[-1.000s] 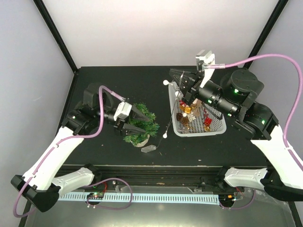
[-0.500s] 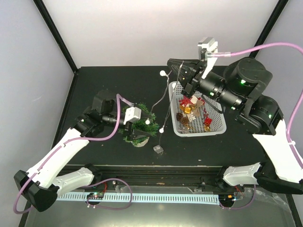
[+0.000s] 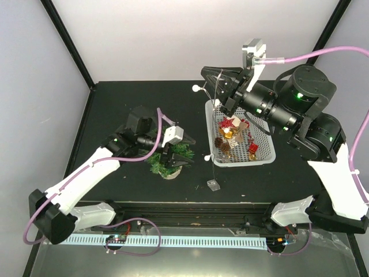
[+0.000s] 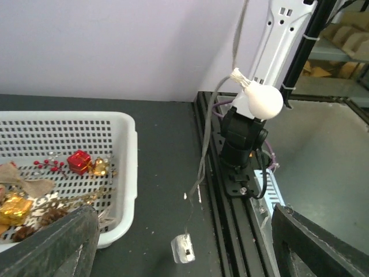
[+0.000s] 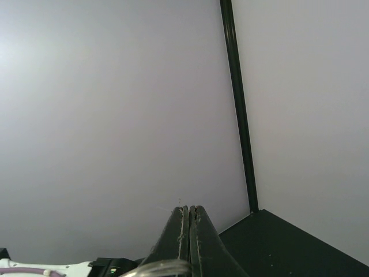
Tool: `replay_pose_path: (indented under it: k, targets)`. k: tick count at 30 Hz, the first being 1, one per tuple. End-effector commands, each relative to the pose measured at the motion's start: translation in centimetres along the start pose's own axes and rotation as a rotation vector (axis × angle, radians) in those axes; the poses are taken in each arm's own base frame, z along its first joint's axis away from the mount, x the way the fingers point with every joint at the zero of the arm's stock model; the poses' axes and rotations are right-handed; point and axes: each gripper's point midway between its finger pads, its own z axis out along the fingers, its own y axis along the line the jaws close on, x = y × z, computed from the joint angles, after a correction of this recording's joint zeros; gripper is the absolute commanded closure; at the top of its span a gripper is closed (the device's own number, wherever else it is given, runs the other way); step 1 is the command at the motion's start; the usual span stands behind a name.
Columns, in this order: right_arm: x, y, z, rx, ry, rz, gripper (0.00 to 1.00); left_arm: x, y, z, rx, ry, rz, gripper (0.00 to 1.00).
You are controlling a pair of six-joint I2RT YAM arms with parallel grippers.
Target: Decorate the small christmas tree
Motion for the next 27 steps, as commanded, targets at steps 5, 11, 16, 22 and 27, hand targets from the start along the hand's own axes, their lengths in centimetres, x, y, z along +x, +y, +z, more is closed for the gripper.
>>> replay_pose_path:
  k: [5,11,16,22,27]
  targets:
    - [-1.5,0.7,-1.0,-0.019,-0.032,0.008,0.99,-3.0,-1.3,1.8,0.152,-0.04,0.01,0.17]
    - [-1.7,0.8,-1.1,-0.021,-0.041,0.008,0.99,-3.5,-2.1,2.7,0.207,-0.03,0.014,0.17]
    - [-1.6,0.9,-0.8,-0.032,-0.043,0.012,0.99,-3.1,-2.0,3.9,0.245,-0.013,-0.01,0.15]
    - [-1.7,1.3,-0.6,-0.054,-0.052,0.023,0.99,-3.1,-2.3,4.6,0.288,-0.014,-0.024,0.18]
    - [-1.6,1.1,-0.6,-0.042,-0.054,0.021,0.99,-3.1,-2.9,4.6,0.33,-0.019,-0.026,0.73]
